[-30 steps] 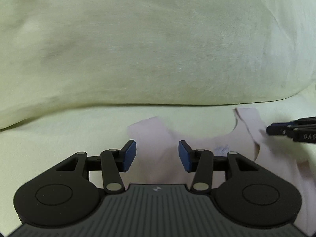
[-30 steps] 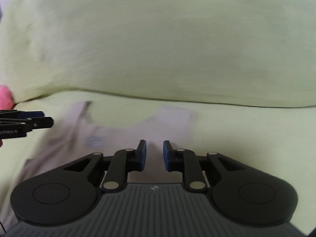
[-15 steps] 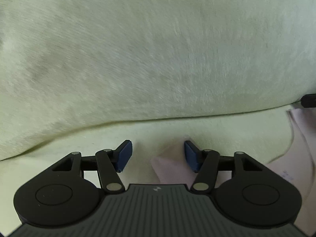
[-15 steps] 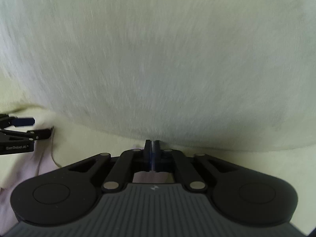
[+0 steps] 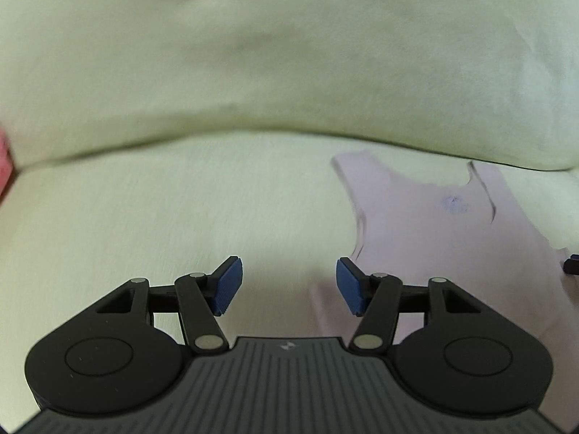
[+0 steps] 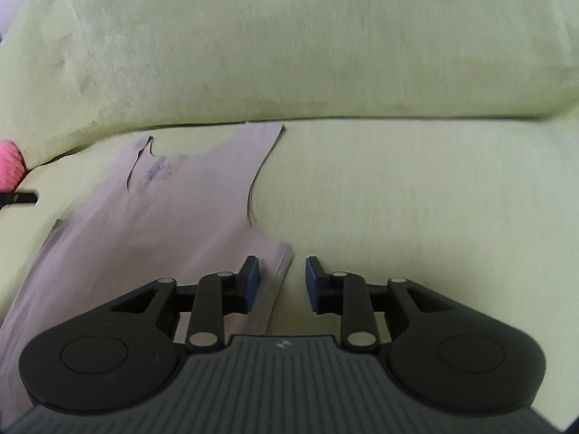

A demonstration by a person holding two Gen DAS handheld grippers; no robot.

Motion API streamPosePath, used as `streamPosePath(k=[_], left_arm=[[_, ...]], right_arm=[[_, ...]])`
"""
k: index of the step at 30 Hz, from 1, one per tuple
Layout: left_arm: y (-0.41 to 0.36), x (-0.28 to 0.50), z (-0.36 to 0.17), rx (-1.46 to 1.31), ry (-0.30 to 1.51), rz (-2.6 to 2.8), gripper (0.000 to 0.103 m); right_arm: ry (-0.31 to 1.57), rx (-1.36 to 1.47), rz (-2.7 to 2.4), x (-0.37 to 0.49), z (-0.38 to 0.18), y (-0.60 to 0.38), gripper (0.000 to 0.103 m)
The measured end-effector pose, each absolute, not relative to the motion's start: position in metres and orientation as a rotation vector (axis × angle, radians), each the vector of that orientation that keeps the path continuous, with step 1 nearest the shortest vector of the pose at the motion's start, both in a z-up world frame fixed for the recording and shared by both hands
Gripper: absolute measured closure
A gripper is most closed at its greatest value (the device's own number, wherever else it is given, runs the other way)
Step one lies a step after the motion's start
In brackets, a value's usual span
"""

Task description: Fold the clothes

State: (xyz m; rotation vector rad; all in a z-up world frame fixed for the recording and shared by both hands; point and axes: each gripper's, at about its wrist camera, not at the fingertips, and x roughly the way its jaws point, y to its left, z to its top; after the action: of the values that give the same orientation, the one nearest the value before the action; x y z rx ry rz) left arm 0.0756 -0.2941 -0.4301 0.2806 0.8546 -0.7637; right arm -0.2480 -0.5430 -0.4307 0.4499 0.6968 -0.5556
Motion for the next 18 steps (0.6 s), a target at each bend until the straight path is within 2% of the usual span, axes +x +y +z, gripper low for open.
streamPosePath(k=[2, 3, 4, 5, 9, 11, 12, 13, 16, 18], left_arm=[[-0.292, 0.074, -0.441, 0.241, 0.912, -0.78, 0.042], [-0.295, 0.072, -0.445, 0.248, 0.916, -0.788, 0.042], [-0.3, 0.069, -0.449, 0.263, 0.915, -0.796, 0.042], [-0.304, 0.067, -0.453, 0.278, 0.913, -0.804, 0.042], [-0.309, 0.071, -0.47, 0.386, 0.88, -0.717, 0.035], [-0.302, 0.084, -0.465, 0.376, 0.909, -0.677, 0.035], [-0.3, 0.087, -0.463, 0.37, 0.919, -0.668, 0.036], [-0.295, 0.087, -0.458, 0.381, 0.911, -0.637, 0.044], [-0.271, 0.077, -0.441, 0.346, 0.935, -0.651, 0.044], [-0.257, 0.061, -0.431, 0.299, 0.953, -0.7, 0.044]], right_arm=[[0.678, 0.47, -0.568, -0.243, -0.432, -0.547, 0.08], [0.68, 0.464, -0.57, -0.239, -0.436, -0.548, 0.085], [0.696, 0.435, -0.577, -0.238, -0.438, -0.549, 0.097], [0.72, 0.387, -0.593, -0.24, -0.438, -0.548, 0.098], [0.741, 0.367, -0.665, -0.253, -0.433, -0.541, 0.094], [0.749, 0.355, -0.697, -0.257, -0.427, -0.532, 0.089], [0.748, 0.355, -0.703, -0.259, -0.425, -0.529, 0.089], [0.74, 0.364, -0.71, -0.265, -0.421, -0.524, 0.087], [0.679, 0.426, -0.689, -0.292, -0.405, -0.495, 0.081], [0.67, 0.438, -0.651, -0.304, -0.401, -0.473, 0.081]])
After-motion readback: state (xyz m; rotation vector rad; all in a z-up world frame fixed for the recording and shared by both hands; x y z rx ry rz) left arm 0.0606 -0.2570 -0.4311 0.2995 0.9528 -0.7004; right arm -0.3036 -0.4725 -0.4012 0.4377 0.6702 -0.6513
